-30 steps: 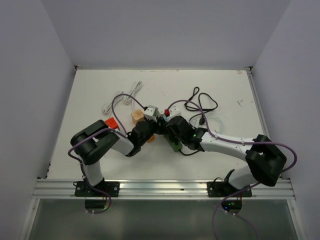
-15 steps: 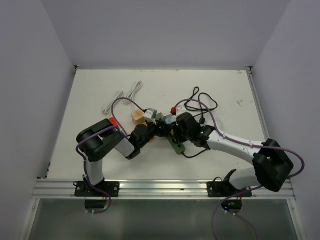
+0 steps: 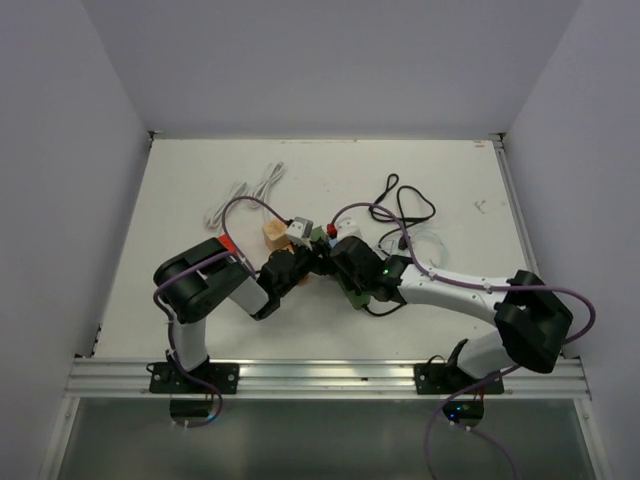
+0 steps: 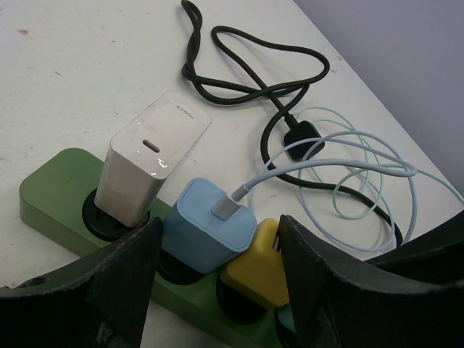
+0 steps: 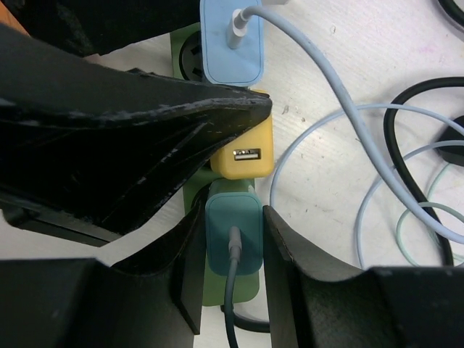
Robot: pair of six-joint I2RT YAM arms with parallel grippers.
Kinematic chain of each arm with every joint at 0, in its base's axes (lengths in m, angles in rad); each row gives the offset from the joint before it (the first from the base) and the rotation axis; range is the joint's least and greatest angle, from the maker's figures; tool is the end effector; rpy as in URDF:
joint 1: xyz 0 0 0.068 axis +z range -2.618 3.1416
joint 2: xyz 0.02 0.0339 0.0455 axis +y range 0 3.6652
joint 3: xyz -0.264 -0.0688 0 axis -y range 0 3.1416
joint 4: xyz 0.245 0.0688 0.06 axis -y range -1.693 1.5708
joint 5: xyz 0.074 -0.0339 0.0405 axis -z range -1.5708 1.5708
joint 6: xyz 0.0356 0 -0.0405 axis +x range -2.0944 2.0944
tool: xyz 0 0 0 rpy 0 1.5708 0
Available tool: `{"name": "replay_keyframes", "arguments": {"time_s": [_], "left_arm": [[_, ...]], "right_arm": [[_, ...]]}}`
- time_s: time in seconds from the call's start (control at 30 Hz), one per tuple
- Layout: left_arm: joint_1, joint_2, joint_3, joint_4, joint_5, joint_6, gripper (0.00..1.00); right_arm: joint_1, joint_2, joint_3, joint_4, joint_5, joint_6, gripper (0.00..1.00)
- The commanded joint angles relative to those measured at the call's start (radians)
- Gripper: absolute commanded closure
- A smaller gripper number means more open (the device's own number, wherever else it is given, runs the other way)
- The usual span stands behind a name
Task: Pull the plug off the socket
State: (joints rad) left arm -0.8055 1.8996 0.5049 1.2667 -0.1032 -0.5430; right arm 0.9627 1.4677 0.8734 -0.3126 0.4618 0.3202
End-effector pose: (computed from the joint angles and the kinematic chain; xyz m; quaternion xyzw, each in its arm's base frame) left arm 0.2214 -0.2252 0.1187 0.0644 0.7479 -0.3815 0.5394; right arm 0.1814 0.2328 0.2052 -0.2198 0.8968 0.0165 0.3836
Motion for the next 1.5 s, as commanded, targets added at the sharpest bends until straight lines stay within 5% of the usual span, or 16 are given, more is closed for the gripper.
{"name": "replay_keyframes", "arguments": {"time_s": [0.0, 0.1, 0.27, 0.53, 0.73, 0.97, 1.2, 1.47], "left_arm": [[-0.003, 0.101, -0.052, -0.382, -0.003, 0.078, 0.32], [-0.003, 0.111, -0.069, -0.351, 0.010, 0.060, 0.32], [-0.003, 0.141, -0.074, -0.334, 0.013, 0.066, 0.33], [-0.004, 0.185, -0.059, -0.331, 0.014, 0.064, 0.35], [-0.014, 0.213, -0.040, -0.349, 0.002, 0.063, 0.35], [-0.018, 0.227, -0.055, -0.326, 0.007, 0.061, 0.35], [-0.021, 0.242, -0.085, -0.277, 0.014, 0.049, 0.36], [-0.026, 0.234, -0.083, -0.274, 0.014, 0.054, 0.36]], "right_arm": [[-0.060, -0.121, -0.025, -0.008, -0.042, 0.032, 1.00], [-0.172, -0.213, -0.071, 0.033, -0.251, 0.054, 1.00], [-0.208, -0.262, -0.065, 0.018, -0.339, 0.054, 1.00], [-0.062, -0.172, 0.065, -0.120, -0.022, -0.003, 1.00], [0.002, -0.107, 0.150, -0.171, 0.078, 0.008, 1.00], [-0.051, -0.188, 0.084, -0.095, -0.087, 0.037, 1.00], [-0.255, -0.254, -0.011, -0.042, -0.392, 0.094, 1.00], [-0.292, -0.224, -0.005, -0.039, -0.433, 0.083, 1.00]]}}
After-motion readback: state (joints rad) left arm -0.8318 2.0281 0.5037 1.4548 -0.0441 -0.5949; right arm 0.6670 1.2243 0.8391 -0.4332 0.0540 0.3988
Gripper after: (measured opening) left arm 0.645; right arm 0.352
